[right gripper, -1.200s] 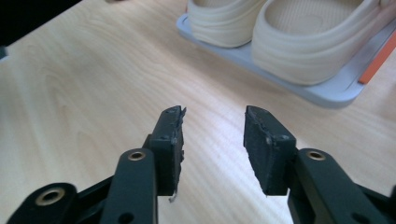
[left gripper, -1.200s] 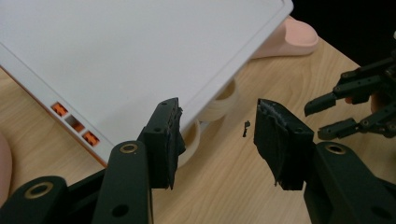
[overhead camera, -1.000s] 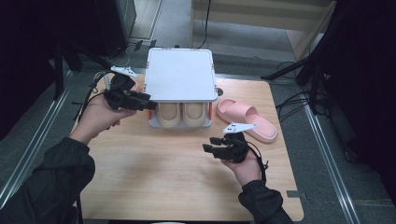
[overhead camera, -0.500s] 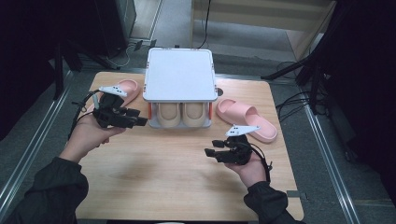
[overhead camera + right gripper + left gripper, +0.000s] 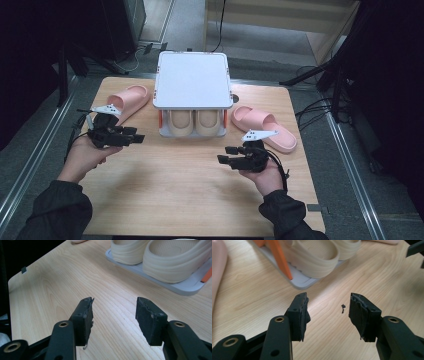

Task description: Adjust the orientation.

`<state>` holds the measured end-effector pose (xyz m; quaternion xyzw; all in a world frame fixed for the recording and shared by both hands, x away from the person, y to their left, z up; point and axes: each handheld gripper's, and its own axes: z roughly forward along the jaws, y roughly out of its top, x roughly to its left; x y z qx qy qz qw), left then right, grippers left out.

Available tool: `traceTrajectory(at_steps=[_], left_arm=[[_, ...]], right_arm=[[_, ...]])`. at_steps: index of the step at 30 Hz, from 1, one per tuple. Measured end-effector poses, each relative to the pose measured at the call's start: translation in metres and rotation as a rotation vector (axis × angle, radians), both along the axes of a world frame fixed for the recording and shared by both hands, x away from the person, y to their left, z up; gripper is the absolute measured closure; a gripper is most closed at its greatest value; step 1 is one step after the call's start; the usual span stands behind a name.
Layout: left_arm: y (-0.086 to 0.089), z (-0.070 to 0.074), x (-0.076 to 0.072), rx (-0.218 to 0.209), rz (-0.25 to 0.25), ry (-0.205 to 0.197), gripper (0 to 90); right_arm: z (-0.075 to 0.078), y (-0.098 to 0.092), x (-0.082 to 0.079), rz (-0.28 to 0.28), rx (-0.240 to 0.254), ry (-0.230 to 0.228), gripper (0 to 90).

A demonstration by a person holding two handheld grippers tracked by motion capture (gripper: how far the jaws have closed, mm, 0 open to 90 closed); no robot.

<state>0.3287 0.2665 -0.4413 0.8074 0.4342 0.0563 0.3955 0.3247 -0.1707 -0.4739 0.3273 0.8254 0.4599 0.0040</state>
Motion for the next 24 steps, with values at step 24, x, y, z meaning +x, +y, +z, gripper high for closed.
traceTrajectory(at_steps=[24], left_arm=[[0.069,-0.039,0.046,0.05,0.172,0.019,55.9]], right_arm=[[-0.005,-0.003,-0.006,-0.011,-0.058,-0.013,48.7]])
